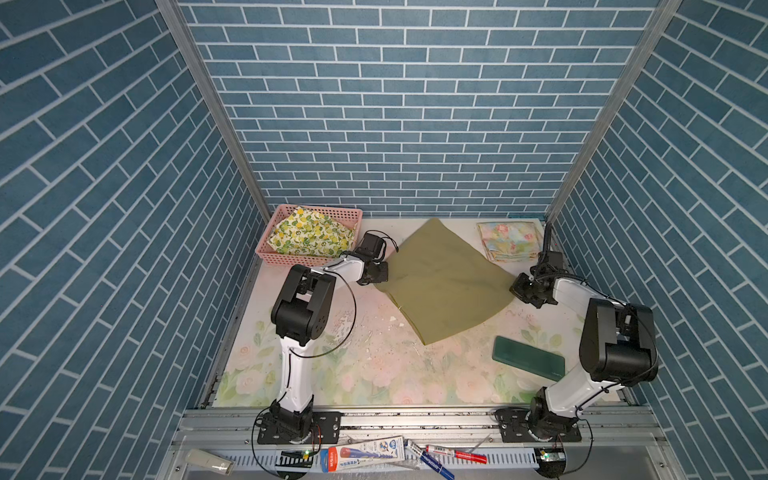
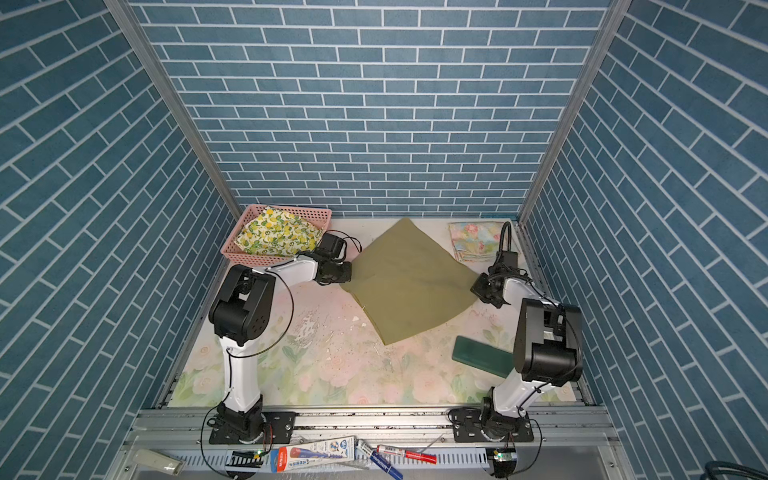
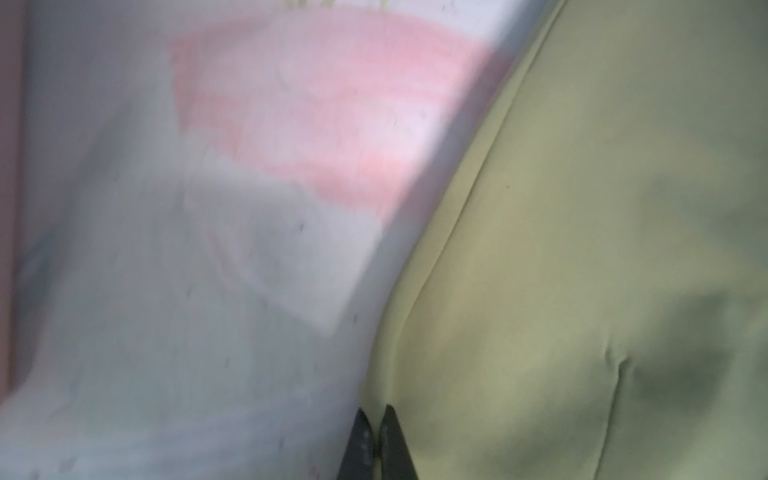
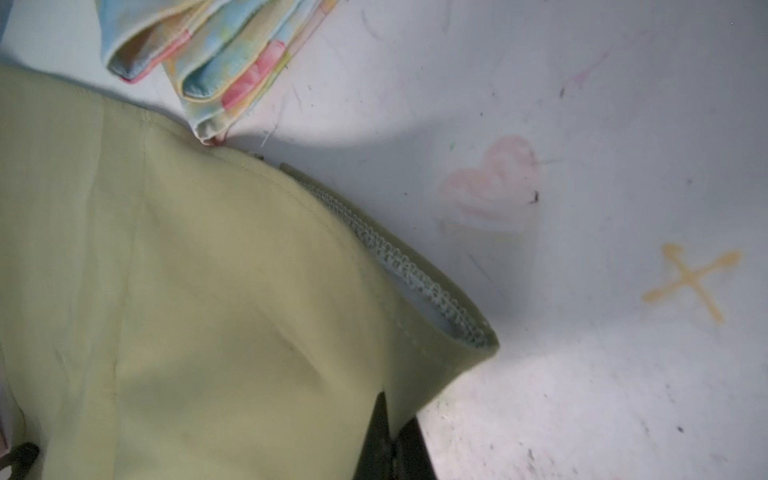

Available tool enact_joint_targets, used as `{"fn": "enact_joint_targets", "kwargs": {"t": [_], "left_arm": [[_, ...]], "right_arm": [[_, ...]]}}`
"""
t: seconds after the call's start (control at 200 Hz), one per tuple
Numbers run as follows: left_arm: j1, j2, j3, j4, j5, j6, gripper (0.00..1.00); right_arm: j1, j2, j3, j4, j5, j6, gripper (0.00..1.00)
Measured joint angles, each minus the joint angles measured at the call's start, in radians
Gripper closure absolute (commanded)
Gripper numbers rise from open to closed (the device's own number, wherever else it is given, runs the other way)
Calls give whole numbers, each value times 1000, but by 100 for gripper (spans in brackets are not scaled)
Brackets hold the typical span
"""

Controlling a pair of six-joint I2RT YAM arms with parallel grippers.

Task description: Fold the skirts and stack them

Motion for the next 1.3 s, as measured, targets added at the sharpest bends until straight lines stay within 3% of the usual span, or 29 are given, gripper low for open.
{"fn": "enact_joint_targets", "kwargs": {"t": [0.545,0.58,0.65,0.69,0.75,0.85,1.025,1.3], "left_arm": [[-42,-323,-418,81,12,-97,100],[-47,-343,-442,84,10,-101,100],[-58,-385,-489,86,7,-116,100],[-64,-410,-514,85,2,-122,100],[-74,-446,-544,82,-8,-130,100],[-95,-504,-581,80,-18,-142,100],[-137,-573,-621,75,-32,-156,100],[-201,-645,-689,66,-39,-182,100]], "right_arm": [[16,104,143,-50,-62,-38,100],[20,119,159,-58,-63,-43,90],[26,138,179,-64,-66,-44,55],[29,141,185,-69,-65,-47,40],[34,137,186,-73,-59,-47,29],[35,108,178,-81,-45,-47,20],[37,15,119,-66,-35,-42,22],[34,45,38,21,-89,-6,34]]}}
